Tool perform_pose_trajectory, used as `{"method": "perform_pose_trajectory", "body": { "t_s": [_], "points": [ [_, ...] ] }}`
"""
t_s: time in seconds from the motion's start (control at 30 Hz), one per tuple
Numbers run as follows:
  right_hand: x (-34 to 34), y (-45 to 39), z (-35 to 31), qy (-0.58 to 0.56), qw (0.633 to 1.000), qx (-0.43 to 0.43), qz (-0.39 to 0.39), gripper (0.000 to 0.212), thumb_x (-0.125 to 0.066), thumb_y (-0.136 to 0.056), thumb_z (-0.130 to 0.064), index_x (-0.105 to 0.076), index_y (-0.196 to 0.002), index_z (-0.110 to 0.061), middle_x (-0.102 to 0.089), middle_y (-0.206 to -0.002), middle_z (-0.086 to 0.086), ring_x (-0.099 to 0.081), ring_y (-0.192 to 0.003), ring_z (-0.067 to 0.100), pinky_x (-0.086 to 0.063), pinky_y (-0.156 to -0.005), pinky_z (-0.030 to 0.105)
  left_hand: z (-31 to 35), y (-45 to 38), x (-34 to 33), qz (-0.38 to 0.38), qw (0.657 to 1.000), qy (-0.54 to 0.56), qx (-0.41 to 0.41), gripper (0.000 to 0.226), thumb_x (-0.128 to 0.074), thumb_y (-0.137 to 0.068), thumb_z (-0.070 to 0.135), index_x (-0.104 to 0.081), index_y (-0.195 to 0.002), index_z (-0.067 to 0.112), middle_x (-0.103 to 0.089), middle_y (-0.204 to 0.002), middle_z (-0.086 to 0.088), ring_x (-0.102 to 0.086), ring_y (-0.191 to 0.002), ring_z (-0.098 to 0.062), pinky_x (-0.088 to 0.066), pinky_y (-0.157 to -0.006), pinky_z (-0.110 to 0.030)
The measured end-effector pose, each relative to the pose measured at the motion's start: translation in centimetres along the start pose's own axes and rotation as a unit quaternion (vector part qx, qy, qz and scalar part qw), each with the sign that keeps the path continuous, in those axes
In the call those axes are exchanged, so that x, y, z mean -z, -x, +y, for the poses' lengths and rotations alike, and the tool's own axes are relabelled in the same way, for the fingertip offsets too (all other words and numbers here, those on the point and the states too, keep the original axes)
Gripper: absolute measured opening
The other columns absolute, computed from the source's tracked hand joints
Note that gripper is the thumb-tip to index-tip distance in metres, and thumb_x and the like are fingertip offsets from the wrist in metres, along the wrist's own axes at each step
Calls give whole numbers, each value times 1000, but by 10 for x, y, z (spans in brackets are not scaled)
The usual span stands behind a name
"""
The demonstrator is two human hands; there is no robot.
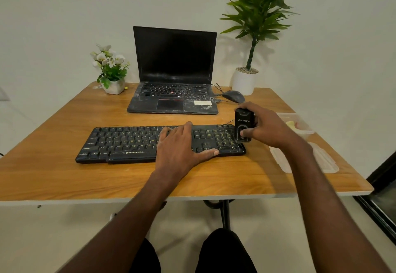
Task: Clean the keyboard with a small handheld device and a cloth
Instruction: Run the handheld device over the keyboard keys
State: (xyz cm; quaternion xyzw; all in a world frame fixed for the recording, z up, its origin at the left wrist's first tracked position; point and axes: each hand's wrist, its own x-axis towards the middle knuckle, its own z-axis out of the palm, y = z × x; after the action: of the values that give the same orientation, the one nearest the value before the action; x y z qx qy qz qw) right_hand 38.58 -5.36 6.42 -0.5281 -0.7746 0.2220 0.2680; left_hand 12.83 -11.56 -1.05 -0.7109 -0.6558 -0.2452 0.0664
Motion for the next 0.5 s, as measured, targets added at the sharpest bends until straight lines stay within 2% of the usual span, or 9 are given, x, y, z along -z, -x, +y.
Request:
{"method": "perform_pose_trajectory", "body": {
  "t_s": [0.07, 0.1, 0.2, 0.27, 0.33, 0.4, 0.5],
  "points": [
    [-11, 2, -4, -2, 999, 4, 54, 72, -83, -80, -11, -49, -140, -31, -63, -129, 2, -64, -108, 18, -55, -72, 20, 0, 0, 0, 0, 1000, 2, -2, 112, -46, -76, 102, -46, -150, 18, -66, -140, -1, -60, -133, -20, -24, -127, -49],
    [-18, 1, -5, 3, 996, -1, 87, 72, -85, -79, -15, -49, -140, -32, -65, -128, 2, -64, -109, 19, -56, -74, 23, 1, 0, 0, 1, 1000, 4, -2, 112, -46, -76, 102, -46, -151, 18, -66, -141, -1, -59, -133, -20, -24, -127, -49],
    [-33, -1, -9, 24, 986, -29, 164, 74, -87, -76, -25, -46, -137, -37, -68, -124, 2, -63, -112, 24, -59, -88, 45, 0, 0, 0, 4, 1000, 1, 1, 110, -46, -76, 103, -47, -148, 19, -66, -138, 0, -60, -130, -19, -25, -127, -48],
    [-32, -2, -13, 39, 986, -38, 157, 75, -88, -74, -23, -47, -137, -35, -67, -124, 3, -63, -110, 24, -59, -86, 45, 0, 0, 0, 6, 1000, 2, -2, 109, -46, -76, 103, -48, -146, 19, -67, -136, 1, -61, -128, -19, -26, -127, -48],
    [-21, -2, -19, 46, 993, -55, 95, 77, -89, -73, -18, -50, -138, -31, -65, -124, 5, -63, -102, 21, -61, -78, 38, -1, 0, -1, 11, 1000, 4, -5, 107, -47, -75, 103, -50, -143, 20, -68, -133, 2, -62, -126, -19, -27, -126, -48],
    [-9, -2, -24, 60, 994, -73, 51, 77, -89, -71, -15, -53, -137, -29, -63, -124, 6, -61, -101, 21, -62, -79, 39, -1, 0, -1, 11, 1000, 3, -7, 107, -47, -75, 103, -50, -142, 20, -68, -131, 2, -62, -125, -19, -28, -125, -48],
    [-15, -1, -26, 84, 989, -47, 112, 72, -88, -72, -15, -55, -134, -32, -66, -122, 4, -62, -107, 23, -58, -83, 39, -1, 0, -2, 6, 1000, 1, -3, 112, -45, -75, 104, -48, -148, 19, -67, -138, 0, -60, -130, -20, -27, -128, -50]
  ]
}}
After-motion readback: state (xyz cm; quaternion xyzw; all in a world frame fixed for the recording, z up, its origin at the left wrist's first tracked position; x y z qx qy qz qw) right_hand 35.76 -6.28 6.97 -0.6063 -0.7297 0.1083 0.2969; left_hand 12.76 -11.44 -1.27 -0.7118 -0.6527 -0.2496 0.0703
